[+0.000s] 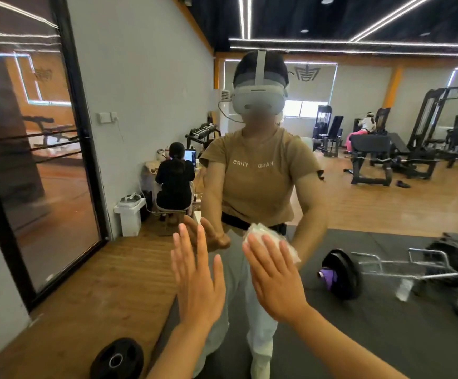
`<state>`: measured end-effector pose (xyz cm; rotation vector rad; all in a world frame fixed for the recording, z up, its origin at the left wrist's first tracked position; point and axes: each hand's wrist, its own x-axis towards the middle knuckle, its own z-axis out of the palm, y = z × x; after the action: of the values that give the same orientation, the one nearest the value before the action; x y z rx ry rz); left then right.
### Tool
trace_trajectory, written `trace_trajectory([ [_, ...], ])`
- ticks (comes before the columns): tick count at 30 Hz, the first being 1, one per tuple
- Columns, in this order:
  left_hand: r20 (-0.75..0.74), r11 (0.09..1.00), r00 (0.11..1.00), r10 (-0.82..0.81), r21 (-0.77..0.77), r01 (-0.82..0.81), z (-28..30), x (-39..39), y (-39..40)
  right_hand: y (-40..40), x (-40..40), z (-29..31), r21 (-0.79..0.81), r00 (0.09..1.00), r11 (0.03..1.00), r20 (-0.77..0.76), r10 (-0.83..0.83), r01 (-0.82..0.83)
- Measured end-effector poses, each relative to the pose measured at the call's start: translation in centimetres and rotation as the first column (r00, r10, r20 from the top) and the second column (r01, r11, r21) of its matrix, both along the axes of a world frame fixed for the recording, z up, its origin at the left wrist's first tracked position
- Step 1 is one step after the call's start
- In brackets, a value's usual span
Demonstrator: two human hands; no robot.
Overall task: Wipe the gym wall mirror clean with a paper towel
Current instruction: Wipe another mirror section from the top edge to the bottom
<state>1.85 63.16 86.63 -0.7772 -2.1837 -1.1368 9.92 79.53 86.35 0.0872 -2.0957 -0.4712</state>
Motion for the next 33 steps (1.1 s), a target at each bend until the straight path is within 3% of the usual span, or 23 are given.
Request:
trace_trajectory([
  [3, -0.023, 1.0, 1.0, -0.016, -0.011, 0.016, 0.1, 1.5, 1.6, 2.1, 1.7, -1.9, 0.132, 0.995, 0.991, 0.096, -0.039, 0.026],
  [7, -0.066, 0.998, 0.996, -0.058, -0.036, 0.056, 0.4, 3.3, 3.4, 4.5, 3.3, 1.0, 0.257, 0.997, 0.966, 0.068, -0.036, 0.017],
  [15, -0.144, 0.996, 0.986, -0.083, -0.048, 0.077, 1.4, 5.8, 7.4, 7.2, 4.2, 23.7, -0.028, 0.959, 0.999, -0.28, -0.048, 0.042],
  [17, -0.142, 0.996, 0.986, -0.085, -0.039, 0.08, 1.5, 6.3, 8.2, 7.2, 4.2, 26.8, -0.081, 0.939, 0.997, -0.342, -0.035, 0.008],
  [20, -0.136, 0.998, 0.989, -0.066, -0.018, 0.064, 1.5, 6.4, 8.8, 6.7, 3.7, 25.5, -0.099, 0.938, 0.994, -0.346, 0.019, -0.056],
  [23, -0.14, 0.998, 0.989, -0.055, -0.019, 0.053, 1.4, 6.2, 8.9, 6.5, 3.6, 20.1, -0.027, 0.967, 0.992, -0.228, 0.116, -0.125],
  [28, -0.135, 0.998, 0.989, -0.063, -0.031, 0.059, 1.2, 5.9, 8.9, 8.4, 5.1, 11.7, 0.273, 0.987, 0.95, 0.105, 0.126, -0.15],
  [33, -0.125, 0.998, 0.991, -0.044, -0.044, 0.039, 1.0, 5.8, 9.2, 11.3, 6.2, 10.5, 0.584, 0.975, 0.8, 0.222, 0.004, -0.137],
])
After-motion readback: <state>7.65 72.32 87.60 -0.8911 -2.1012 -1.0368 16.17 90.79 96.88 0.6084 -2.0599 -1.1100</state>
